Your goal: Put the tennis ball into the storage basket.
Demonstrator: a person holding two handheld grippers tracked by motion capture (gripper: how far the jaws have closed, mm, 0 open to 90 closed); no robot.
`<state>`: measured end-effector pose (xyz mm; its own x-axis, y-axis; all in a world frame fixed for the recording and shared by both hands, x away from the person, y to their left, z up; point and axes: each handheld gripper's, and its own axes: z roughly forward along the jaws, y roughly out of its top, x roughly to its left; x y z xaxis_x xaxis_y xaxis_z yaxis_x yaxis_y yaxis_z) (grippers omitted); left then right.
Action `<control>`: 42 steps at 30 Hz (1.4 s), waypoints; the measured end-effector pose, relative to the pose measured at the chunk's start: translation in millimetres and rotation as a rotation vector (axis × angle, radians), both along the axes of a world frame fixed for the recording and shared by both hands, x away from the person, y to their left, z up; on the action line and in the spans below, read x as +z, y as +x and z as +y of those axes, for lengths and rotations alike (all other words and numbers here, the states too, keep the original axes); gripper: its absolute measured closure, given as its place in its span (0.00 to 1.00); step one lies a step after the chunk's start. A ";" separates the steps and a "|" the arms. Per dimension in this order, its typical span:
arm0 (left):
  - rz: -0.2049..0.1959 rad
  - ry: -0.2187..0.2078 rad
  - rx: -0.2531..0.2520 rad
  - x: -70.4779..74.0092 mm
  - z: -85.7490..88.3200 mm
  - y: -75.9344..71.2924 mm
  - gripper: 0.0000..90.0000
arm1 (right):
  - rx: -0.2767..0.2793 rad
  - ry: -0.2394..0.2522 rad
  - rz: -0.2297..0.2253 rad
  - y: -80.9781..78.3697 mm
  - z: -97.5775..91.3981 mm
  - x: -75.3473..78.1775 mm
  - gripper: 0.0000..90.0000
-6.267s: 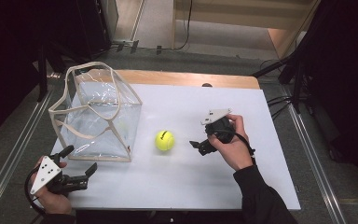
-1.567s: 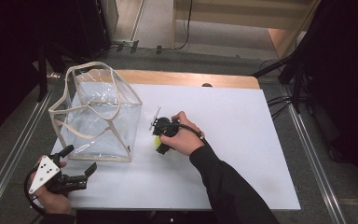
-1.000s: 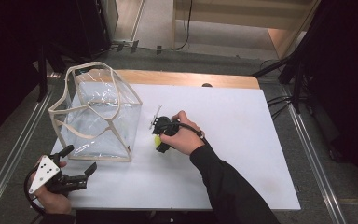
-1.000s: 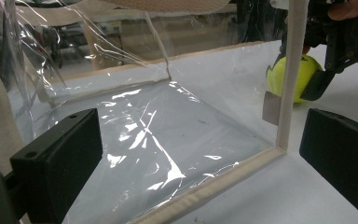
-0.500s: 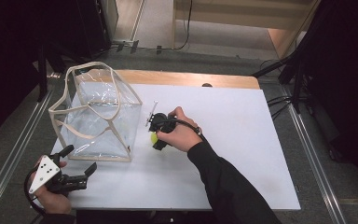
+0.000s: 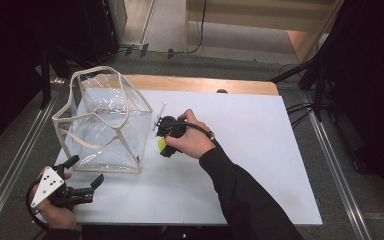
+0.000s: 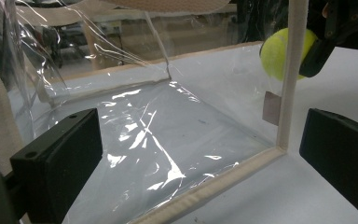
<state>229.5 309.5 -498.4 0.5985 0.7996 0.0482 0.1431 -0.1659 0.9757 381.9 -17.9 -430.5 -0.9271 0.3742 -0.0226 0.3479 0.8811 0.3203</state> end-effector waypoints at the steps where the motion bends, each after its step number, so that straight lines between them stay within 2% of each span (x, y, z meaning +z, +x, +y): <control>1: 0.000 0.000 -0.001 0.0 0.0 0.0 0.00 | 0.004 0.007 0.003 0.2 0.4 1.4 0.26; 9: -0.001 -0.002 -0.001 -0.1 -0.3 0.0 0.00 | 0.018 0.014 0.009 1.3 3.9 15.4 0.26; 11: -0.002 -0.002 0.000 -0.2 -0.3 0.0 0.00 | 0.010 0.034 0.023 1.5 4.4 21.4 0.26; 19: -0.003 -0.001 -0.001 -0.2 -0.4 0.1 0.00 | 0.038 0.050 0.032 2.5 5.8 32.7 0.26; 30: 0.000 0.000 -0.001 -0.1 -0.4 0.2 0.00 | 0.056 0.047 0.037 1.9 11.3 47.4 0.26; 32: -0.001 -0.002 -0.002 -0.2 -0.4 0.4 0.00 | 0.042 0.053 0.041 1.1 12.5 54.2 0.26; 42: 0.000 -0.002 0.000 -0.2 -0.4 0.4 0.00 | 0.064 0.055 0.030 2.3 15.6 70.4 0.26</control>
